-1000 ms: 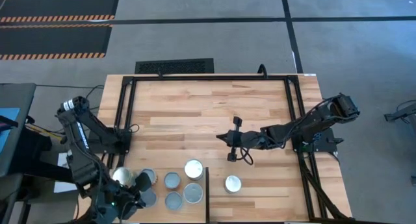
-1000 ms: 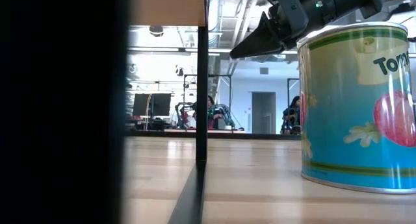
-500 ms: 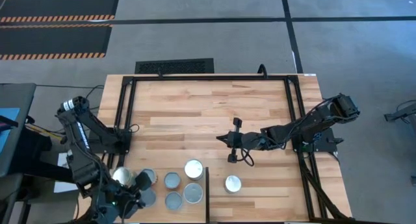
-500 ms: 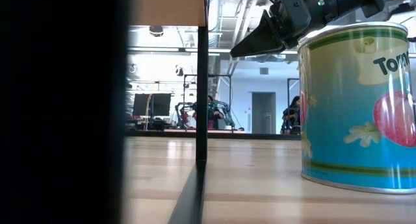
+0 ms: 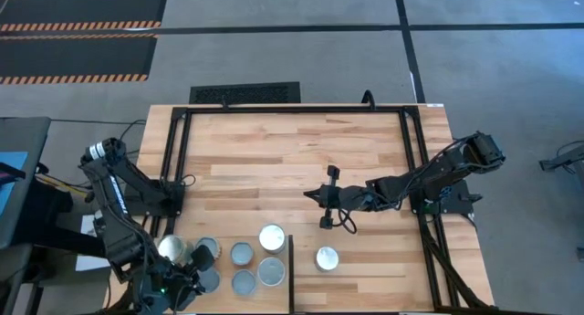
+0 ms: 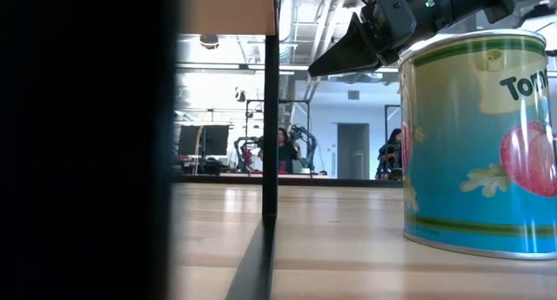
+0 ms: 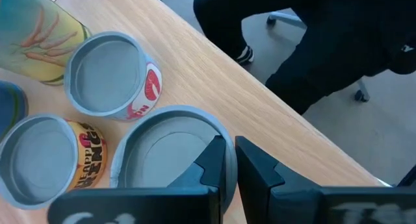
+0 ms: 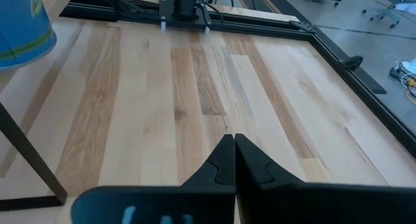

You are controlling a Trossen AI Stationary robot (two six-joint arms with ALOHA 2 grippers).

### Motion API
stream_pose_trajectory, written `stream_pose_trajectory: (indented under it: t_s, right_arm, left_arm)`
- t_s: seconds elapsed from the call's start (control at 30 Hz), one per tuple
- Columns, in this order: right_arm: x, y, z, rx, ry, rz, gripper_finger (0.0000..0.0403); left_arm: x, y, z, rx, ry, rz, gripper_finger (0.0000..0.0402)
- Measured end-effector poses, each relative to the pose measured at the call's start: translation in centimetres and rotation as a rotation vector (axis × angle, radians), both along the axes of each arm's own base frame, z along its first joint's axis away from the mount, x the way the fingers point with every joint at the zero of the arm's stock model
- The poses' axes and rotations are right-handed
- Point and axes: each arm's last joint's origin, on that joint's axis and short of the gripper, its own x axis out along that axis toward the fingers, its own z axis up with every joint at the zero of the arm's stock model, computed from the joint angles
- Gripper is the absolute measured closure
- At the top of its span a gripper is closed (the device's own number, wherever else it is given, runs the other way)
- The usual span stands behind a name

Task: Pick and place cans onto a shelf
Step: Put the canned meatballs on the shelf

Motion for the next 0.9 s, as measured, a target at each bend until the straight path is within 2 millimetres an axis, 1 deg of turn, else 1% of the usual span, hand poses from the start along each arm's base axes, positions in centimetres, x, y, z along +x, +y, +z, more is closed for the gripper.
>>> stream_pose_trajectory:
  t_s: [0.37, 0.47, 0.67, 0.77, 0.83, 0.9]
  right_arm:
    - [0.1, 0.0, 0.2, -0.002, -0.018, 0.003, 0.0392]
    - [0.1, 0.0, 0.2, -0.003, -0.018, 0.004, 0.0392]
    - [0.1, 0.0, 0.2, -0.003, -0.018, 0.004, 0.0392]
    - [0.1, 0.0, 0.2, -0.003, -0.018, 0.004, 0.0392]
    - [0.1, 0.0, 0.2, -0.003, -0.018, 0.004, 0.0392]
    - [0.1, 0.0, 0.2, -0.003, -0.018, 0.004, 0.0392]
  left_arm:
    - [0.0, 0.0, 0.0, -0.009, 0.008, 0.024, 0.0387]
    - [0.1, 0.1, 0.0, -0.008, 0.014, 0.035, 0.0374]
    - [0.0, 0.2, -0.2, -0.005, 0.031, 0.057, 0.0333]
    - [0.0, 0.3, -0.1, -0.004, 0.033, 0.058, 0.0322]
    - [-0.1, 0.4, 0.2, 0.002, 0.036, 0.058, 0.0319]
    - [0.0, 0.4, 1.1, -0.001, 0.014, 0.059, 0.0319]
